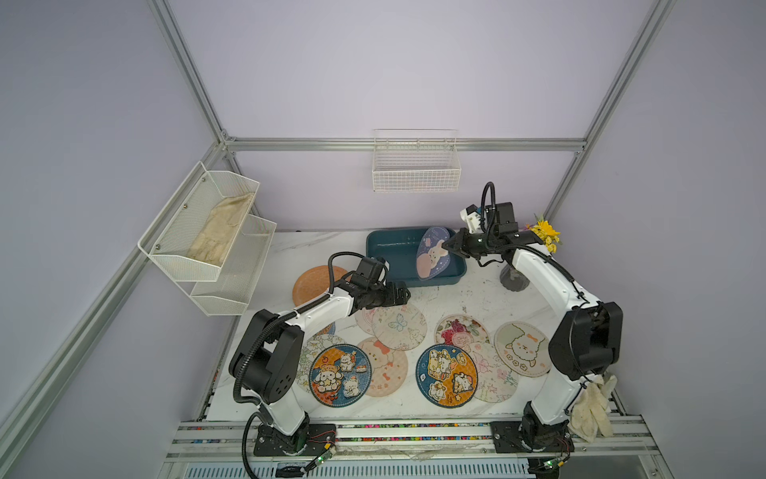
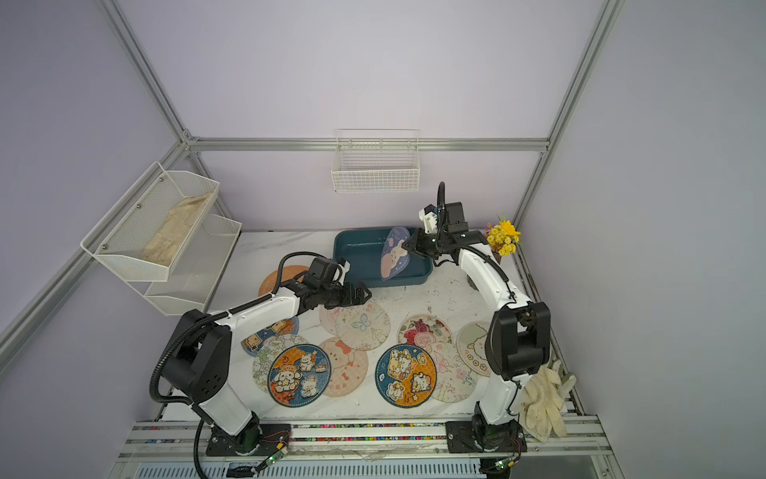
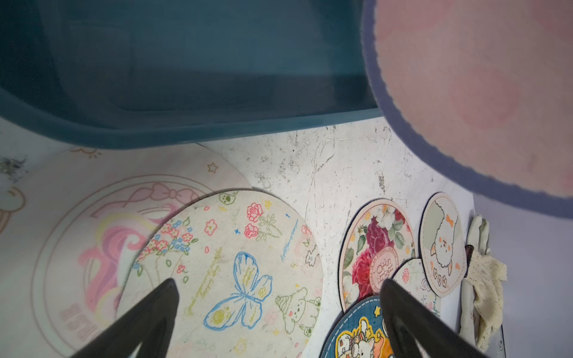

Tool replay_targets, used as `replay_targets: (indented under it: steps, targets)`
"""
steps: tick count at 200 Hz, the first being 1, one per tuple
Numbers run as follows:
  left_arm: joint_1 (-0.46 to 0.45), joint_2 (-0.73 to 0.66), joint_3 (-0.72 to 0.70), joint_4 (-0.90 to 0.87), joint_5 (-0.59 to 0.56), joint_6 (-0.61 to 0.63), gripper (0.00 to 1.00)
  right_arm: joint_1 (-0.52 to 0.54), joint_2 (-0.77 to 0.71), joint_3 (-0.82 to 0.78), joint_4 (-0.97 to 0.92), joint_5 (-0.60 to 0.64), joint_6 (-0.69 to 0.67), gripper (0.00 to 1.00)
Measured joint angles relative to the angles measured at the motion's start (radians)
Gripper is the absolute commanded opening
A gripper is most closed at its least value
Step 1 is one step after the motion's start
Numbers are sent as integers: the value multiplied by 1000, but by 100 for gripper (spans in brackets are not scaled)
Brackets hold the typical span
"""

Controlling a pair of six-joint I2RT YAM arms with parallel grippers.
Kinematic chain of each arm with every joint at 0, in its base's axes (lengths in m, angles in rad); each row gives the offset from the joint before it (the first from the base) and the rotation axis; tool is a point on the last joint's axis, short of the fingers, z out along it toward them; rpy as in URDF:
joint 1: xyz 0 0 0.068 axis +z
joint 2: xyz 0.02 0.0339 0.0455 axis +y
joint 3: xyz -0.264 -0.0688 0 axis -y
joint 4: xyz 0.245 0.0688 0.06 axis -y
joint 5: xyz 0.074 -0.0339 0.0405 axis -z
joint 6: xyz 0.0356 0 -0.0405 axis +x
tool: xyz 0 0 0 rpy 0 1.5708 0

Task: Put the coasters into the storage box
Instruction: Place the coaster in the storage box.

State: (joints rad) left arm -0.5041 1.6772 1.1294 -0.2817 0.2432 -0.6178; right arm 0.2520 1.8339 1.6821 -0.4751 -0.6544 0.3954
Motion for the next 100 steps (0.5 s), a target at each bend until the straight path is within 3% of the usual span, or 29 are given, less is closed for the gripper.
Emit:
replay_targets:
  steps: [55, 100]
  targets:
    - [35, -61, -69, 24, 0, -2, 100, 87, 283, 228, 52, 3, 45, 0]
    - [67, -102, -109, 26, -1, -2, 100, 146, 426, 365, 82, 2, 75, 0]
